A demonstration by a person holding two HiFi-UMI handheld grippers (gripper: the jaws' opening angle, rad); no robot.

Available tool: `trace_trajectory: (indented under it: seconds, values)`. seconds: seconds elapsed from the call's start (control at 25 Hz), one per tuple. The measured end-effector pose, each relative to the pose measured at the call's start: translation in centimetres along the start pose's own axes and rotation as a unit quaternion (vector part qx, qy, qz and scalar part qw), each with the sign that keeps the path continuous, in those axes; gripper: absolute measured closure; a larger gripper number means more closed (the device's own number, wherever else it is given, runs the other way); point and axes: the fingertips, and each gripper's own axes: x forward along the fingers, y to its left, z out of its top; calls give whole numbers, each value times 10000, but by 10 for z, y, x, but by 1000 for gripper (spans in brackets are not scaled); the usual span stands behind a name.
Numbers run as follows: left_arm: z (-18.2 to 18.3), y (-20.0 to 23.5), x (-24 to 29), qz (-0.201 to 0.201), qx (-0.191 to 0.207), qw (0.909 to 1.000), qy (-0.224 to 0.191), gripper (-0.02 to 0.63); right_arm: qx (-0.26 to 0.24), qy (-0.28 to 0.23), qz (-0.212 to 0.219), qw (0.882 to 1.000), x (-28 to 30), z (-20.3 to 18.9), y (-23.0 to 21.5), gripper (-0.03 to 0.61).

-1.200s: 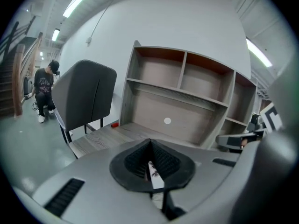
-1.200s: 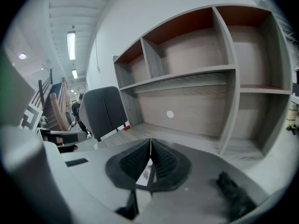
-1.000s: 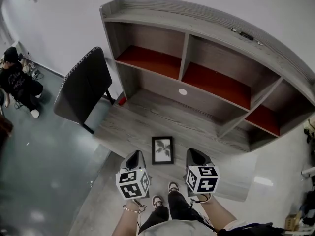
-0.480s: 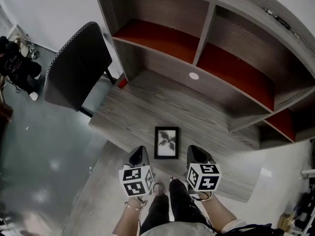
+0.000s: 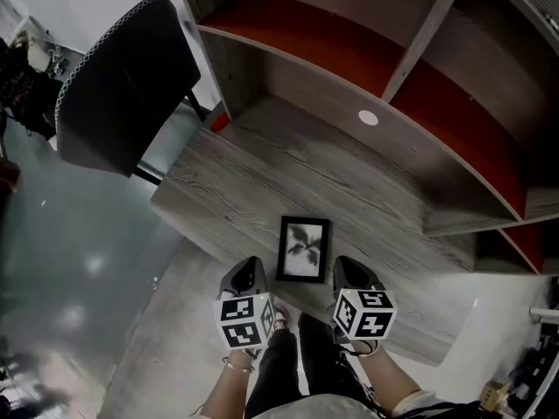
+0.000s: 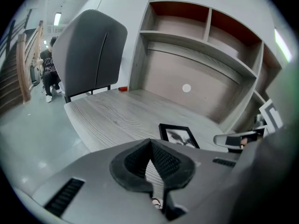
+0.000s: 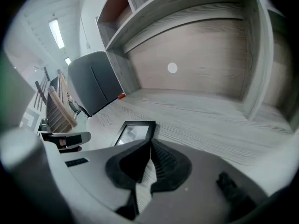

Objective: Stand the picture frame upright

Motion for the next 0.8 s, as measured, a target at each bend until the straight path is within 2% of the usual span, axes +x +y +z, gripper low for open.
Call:
trace_trajectory:
  seconds: [0.48, 0.8]
  values:
    - [-6, 10, 14, 62, -65, 10000, -17, 611, 313, 251, 512, 9979, 26, -11, 11, 543]
    - [-9, 19, 17, 149, -181, 9997, -81, 611, 307, 339, 605, 9971, 37, -11, 14, 532]
